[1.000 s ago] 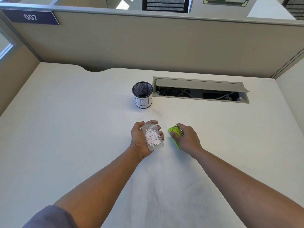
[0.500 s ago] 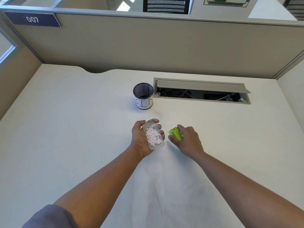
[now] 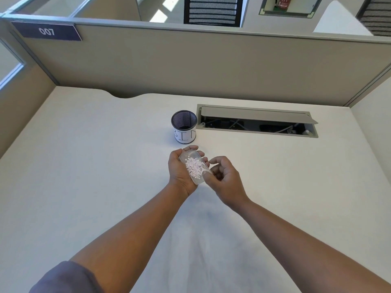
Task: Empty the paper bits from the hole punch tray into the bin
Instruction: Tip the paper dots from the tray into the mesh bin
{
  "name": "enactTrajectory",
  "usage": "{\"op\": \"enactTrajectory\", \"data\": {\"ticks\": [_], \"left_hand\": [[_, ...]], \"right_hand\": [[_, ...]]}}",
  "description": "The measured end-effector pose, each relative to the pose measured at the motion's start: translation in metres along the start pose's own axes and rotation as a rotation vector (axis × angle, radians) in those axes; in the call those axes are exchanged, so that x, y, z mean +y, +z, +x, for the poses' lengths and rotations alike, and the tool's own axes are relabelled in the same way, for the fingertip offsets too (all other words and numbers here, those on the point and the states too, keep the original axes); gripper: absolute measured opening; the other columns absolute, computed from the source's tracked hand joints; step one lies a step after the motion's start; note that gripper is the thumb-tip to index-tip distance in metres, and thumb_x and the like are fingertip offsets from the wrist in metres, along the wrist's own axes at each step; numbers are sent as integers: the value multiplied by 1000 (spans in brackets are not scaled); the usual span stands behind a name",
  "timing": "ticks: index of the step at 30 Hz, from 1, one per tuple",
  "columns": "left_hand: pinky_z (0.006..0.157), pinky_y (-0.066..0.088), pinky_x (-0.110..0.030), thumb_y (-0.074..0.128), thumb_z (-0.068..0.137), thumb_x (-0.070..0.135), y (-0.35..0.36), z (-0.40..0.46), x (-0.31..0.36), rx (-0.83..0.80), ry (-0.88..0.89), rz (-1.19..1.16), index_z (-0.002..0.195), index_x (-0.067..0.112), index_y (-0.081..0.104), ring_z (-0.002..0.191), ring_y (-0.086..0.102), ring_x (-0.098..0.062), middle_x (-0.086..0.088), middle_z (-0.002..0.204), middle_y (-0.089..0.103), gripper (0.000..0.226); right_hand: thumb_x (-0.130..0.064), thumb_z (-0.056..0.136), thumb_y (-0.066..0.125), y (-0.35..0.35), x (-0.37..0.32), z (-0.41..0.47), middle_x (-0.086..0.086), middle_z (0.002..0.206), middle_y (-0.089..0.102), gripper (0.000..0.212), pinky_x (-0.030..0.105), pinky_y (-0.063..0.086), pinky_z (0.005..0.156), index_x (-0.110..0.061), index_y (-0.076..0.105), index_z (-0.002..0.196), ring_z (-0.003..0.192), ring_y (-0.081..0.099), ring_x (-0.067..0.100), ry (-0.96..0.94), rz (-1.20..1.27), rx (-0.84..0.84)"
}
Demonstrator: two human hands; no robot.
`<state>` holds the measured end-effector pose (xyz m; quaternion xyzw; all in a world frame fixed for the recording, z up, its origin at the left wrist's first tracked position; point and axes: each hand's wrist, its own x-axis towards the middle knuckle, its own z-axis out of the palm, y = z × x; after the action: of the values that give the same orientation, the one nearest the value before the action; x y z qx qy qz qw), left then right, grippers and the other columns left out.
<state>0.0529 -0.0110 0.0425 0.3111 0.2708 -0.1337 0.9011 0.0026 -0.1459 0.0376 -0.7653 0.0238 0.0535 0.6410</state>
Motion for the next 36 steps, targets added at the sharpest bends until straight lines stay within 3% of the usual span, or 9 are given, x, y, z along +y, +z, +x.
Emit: {"op": "enactTrajectory", "data": {"ticks": [5, 8, 12, 20, 23, 26, 30, 33, 36], "left_hand": [[66, 54, -34, 58, 62, 29, 4, 1, 5, -15, 48, -62, 81, 7, 69, 59, 61, -30, -15, 73, 62, 30], [69, 54, -35, 56, 69, 26, 5, 3, 7, 0, 51, -52, 89, 8, 67, 63, 62, -30, -16, 76, 65, 29], [73, 57, -36, 49, 91, 24, 4, 5, 13, 34, 30, 104, 101, 11, 67, 74, 70, -29, -15, 90, 75, 24], [82, 62, -37, 43, 105, 9, 3, 15, 24, 83, 103, 371, 122, 1, 65, 96, 71, -29, -20, 114, 74, 29], [76, 63, -35, 42, 107, 11, 5, 17, 27, 106, 123, 372, 118, 2, 66, 94, 73, -28, -16, 110, 74, 28], [71, 63, -32, 41, 108, 15, 4, 20, 27, 128, 133, 362, 117, 5, 67, 96, 74, -28, -16, 109, 75, 28], [70, 63, -31, 43, 108, 14, 5, 25, 31, 137, 141, 346, 117, 4, 66, 96, 74, -26, -16, 109, 74, 27], [76, 63, -32, 48, 104, 12, 8, 29, 37, 130, 155, 392, 117, 3, 68, 101, 73, -29, -18, 113, 74, 25], [68, 60, -27, 52, 100, 12, 12, 34, 49, 196, 256, 475, 103, 12, 70, 86, 71, -23, -10, 100, 74, 19]], "right_hand": [[-7, 87, 66, 6, -10, 3, -1, 66, 67, 25, 25, 51, 59, -16, 56, 107, 58, 59, 13, 210, 269, 16], [1, 88, 65, 7, -14, 6, 0, 66, 69, 22, 25, 50, 58, -14, 58, 103, 57, 60, 12, 249, 341, 50], [2, 89, 62, 5, -16, 12, -2, 65, 70, 17, 22, 52, 55, -14, 61, 96, 55, 59, 10, 235, 313, 141], [-12, 94, 66, -3, -15, 27, 7, 84, 67, 13, 24, 54, 61, -15, 66, 107, 62, 60, 12, 187, 261, 211], [-22, 85, 80, -2, -14, 27, 4, 84, 65, 34, 24, 52, 65, -25, 63, 114, 67, 58, 10, 153, 161, 131], [-15, 79, 85, 0, -13, 28, 11, 89, 72, 53, 23, 53, 69, -25, 58, 124, 69, 60, 8, 124, 106, 81], [-5, 80, 84, -1, -13, 37, -8, 72, 73, 57, 18, 52, 66, -23, 57, 127, 66, 63, 6, 119, 127, 42], [-1, 79, 82, -5, -14, 48, -4, 71, 73, 58, 25, 54, 69, -18, 58, 129, 67, 64, 13, 129, 172, 34], [2, 79, 81, -10, -19, 61, 3, 72, 70, 56, 29, 54, 70, -15, 58, 127, 67, 62, 16, 125, 203, 53]]}}
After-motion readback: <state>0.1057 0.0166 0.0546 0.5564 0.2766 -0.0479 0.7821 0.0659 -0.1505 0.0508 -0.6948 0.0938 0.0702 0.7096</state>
